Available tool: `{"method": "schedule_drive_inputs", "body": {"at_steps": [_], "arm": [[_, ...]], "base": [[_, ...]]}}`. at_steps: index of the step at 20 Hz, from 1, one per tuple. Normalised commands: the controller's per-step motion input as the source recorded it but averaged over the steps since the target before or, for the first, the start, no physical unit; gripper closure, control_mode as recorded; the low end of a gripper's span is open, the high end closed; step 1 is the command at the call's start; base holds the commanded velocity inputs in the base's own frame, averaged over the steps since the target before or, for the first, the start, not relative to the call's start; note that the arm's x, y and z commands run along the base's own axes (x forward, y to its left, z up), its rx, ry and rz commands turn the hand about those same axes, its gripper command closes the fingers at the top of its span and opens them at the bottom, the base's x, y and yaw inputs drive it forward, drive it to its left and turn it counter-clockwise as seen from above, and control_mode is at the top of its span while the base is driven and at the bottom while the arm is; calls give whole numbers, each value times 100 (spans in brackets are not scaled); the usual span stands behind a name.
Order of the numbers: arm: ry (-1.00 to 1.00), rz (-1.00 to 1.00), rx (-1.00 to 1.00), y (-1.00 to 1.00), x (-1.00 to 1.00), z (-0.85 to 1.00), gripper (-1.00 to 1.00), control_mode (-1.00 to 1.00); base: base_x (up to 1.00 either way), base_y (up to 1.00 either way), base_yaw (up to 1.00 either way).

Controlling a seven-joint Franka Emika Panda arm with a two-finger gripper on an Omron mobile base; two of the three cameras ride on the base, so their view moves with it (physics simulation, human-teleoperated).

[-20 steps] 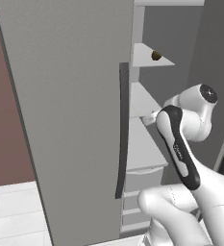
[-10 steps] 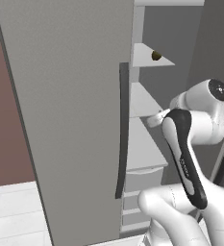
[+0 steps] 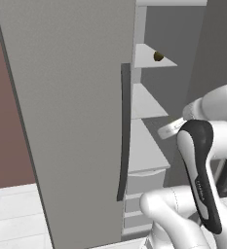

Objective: Take the kiwi, cucumber, and lemon wedge from the freezer and place them in the bowl on the counter.

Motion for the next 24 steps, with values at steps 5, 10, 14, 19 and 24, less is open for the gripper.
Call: {"method": "schedule_drive_inputs", "body": {"at_steps": [5, 10, 14, 19, 24], "arm": [[2, 0, -1, 0, -14, 0, 100, -100], [0, 0, 0, 0, 0, 0, 100, 100], [0, 0, 0, 0, 0, 0, 100, 100], [0, 0, 0, 0, 0, 0, 100, 100], [0, 0, 0, 0, 0, 0, 100, 100]], "base": [[0, 0, 0], [-6, 0, 0], [-66, -2, 0], [-99, -4, 0], [-86, -9, -1]]}}
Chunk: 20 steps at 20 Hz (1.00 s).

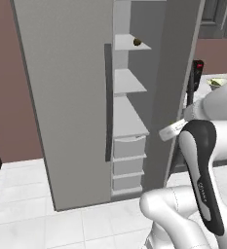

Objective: Take the kiwi, cucumber, and lemon wedge from the freezer and place them in the bowl on the counter.

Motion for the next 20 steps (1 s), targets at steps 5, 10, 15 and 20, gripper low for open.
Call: {"method": "schedule_drive_inputs", "body": {"at_steps": [5, 10, 15, 20], "arm": [[0, 0, 0, 0, 0, 0, 100, 100], [0, 0, 0, 0, 0, 0, 100, 100], [0, 0, 0, 0, 0, 0, 100, 100], [0, 0, 0, 0, 0, 0, 100, 100]], "base": [[-35, -65, -1], [0, -100, -8], [-14, -100, -8], [2, -97, -4]]}}
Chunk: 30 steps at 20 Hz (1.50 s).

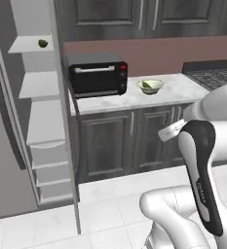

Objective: Take the kiwi, cucumber, and lemon wedge from the freezer and place them in the bowl on the counter.

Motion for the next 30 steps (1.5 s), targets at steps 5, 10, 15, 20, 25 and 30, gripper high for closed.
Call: {"method": "schedule_drive_inputs", "body": {"at_steps": [5, 10, 15, 20, 25, 30], "arm": [[0, 0, 0, 0, 0, 0, 100, 100], [0, 0, 0, 0, 0, 0, 100, 100], [0, 0, 0, 0, 0, 0, 100, 100], [0, 0, 0, 0, 0, 0, 100, 100], [0, 0, 0, 0, 0, 0, 100, 100], [0, 0, 0, 0, 0, 0, 100, 100]], "base": [[61, -84, -6], [84, -26, -6], [86, 0, -2], [77, -9, -1], [51, -22, 0], [49, -12, 0]]}}
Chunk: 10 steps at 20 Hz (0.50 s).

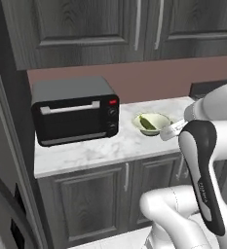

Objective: Take the kiwi, cucumber, and lemon wedge from the freezer and place them in the bowl on the counter.

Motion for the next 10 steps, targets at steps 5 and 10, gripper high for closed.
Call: {"method": "schedule_drive_inputs", "body": {"at_steps": [5, 10], "arm": [[0, 0, 0, 0, 0, 0, 100, 100], [0, 0, 0, 0, 0, 0, 100, 100]], "base": [[46, -14, 0], [41, -23, 0]]}}
